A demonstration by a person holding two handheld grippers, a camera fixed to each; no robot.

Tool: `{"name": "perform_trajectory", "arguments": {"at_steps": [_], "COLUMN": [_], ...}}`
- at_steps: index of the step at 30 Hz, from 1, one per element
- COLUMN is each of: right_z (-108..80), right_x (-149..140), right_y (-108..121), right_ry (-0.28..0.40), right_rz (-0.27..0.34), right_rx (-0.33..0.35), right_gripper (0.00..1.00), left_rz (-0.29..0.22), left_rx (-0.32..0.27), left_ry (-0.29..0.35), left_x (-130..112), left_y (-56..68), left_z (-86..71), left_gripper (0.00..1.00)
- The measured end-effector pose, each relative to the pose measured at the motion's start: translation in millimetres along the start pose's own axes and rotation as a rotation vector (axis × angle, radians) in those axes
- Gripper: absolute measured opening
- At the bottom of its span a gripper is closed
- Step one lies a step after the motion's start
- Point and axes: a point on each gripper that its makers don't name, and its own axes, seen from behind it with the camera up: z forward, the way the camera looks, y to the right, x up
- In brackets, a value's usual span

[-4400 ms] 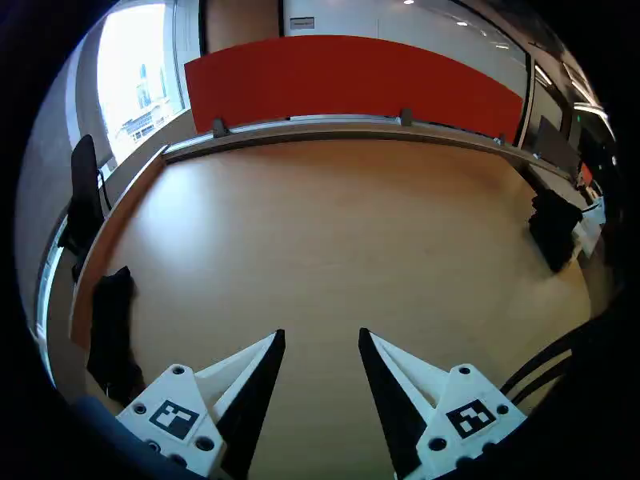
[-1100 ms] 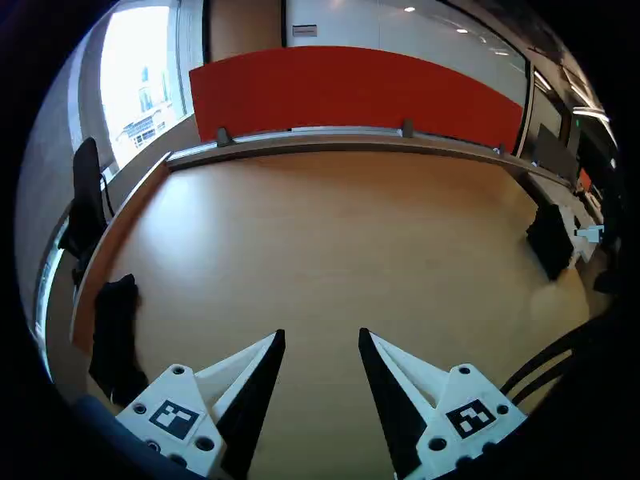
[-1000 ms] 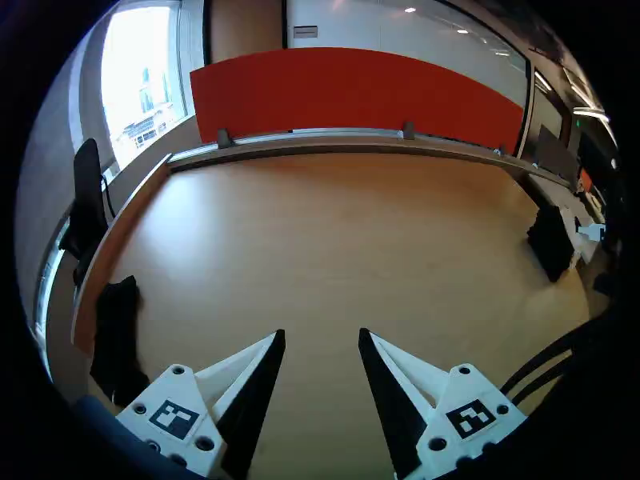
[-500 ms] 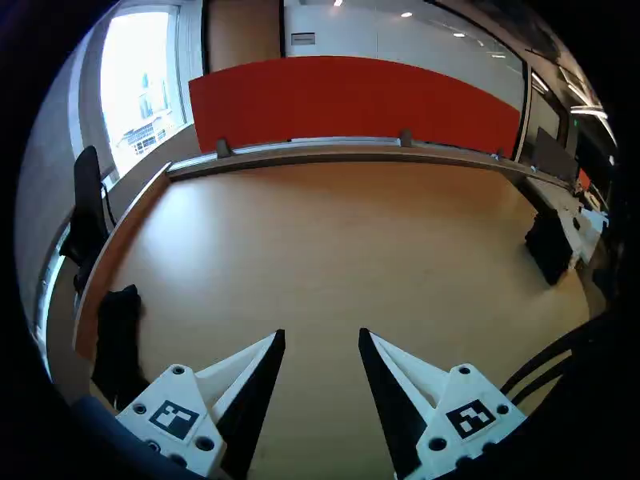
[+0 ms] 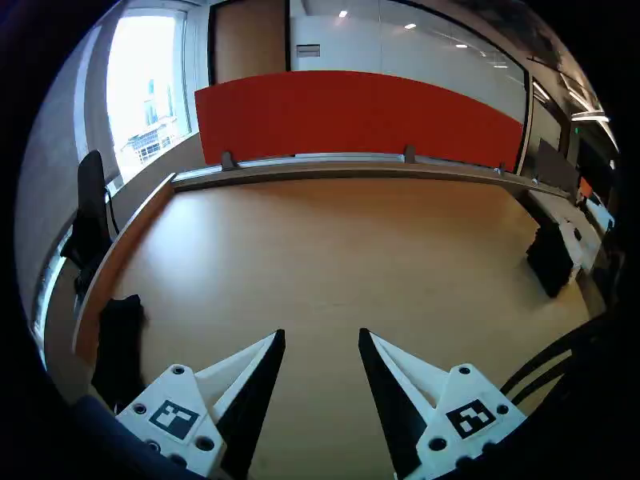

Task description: Fold towel

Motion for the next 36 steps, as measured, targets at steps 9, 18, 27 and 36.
{"name": "perform_trajectory", "arguments": {"at_steps": [9, 18, 27, 36], "right_z": [0.3, 0.7, 0.1, -1.8], "right_x": [11.5, 13.6, 19.6, 28.5], "right_y": [-12.2, -32.5, -44.3, -72.4], "right_ry": [0.043, 0.035, 0.041, 0.048], "right_rz": [-0.024, -0.027, -0.034, -0.04], "right_rx": [0.012, 0.047, 0.061, 0.088], "right_gripper": [1.0, 1.0, 1.0, 1.0], "left_rz": [0.008, 0.013, 0.007, 0.011], "left_rx": [0.014, 0.057, 0.081, 0.083], "left_ry": [0.112, 0.287, 0.439, 0.458], "left_x": [33.5, 88.7, 138.1, 146.8], "left_y": [-4.7, -20.2, -33.9, -41.8], "left_z": [-3.1, -13.7, -32.7, -33.4], "left_gripper": [0.67, 0.67, 0.67, 0.67]}}
